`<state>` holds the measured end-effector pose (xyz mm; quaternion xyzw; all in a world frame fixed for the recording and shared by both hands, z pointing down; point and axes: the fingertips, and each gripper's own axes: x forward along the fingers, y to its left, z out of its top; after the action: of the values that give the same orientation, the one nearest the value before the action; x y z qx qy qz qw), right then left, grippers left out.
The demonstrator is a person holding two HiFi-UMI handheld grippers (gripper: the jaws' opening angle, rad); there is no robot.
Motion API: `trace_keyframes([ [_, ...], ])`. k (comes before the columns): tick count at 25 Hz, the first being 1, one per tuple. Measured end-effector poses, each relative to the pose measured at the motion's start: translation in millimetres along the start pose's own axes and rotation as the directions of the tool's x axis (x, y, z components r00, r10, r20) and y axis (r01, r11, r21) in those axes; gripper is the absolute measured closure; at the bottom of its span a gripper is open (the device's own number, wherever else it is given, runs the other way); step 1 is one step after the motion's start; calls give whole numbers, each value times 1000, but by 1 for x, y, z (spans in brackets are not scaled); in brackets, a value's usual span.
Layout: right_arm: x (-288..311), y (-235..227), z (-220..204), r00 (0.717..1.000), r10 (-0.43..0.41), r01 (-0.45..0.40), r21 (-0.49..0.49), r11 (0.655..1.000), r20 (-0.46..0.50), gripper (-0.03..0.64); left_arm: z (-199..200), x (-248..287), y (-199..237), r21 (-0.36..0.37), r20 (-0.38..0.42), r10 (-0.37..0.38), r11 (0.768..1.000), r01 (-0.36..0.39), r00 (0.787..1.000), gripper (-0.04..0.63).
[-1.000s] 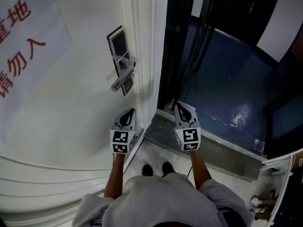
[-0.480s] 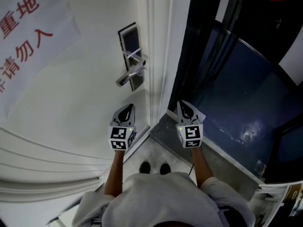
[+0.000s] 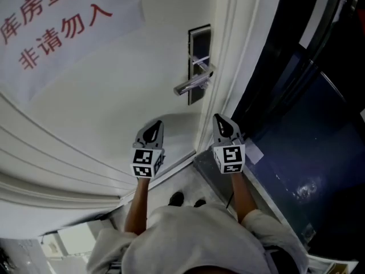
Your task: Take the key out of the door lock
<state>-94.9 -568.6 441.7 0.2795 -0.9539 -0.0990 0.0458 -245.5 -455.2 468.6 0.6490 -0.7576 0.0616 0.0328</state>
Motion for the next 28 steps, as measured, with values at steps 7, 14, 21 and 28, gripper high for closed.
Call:
trace_keyframes([
  [7, 16, 24, 13, 996, 87, -87, -15, 996, 32, 594, -2, -20, 19, -6, 1, 74, 997, -74, 997, 578],
  [14, 22, 23, 28, 993, 109, -101, -143, 985, 52, 594, -1, -17, 20, -10, 9, 70, 998, -70, 998, 578],
  [21, 35, 11, 54, 992, 114, -76, -457, 886, 55, 594, 1, -7, 12, -7, 15, 39, 999, -38, 999, 578],
  [28, 46, 8, 61, 993, 116, -55, -761, 646, 26, 594, -1, -2, 10, -8, 5, 26, 1000, -26, 1000, 578],
])
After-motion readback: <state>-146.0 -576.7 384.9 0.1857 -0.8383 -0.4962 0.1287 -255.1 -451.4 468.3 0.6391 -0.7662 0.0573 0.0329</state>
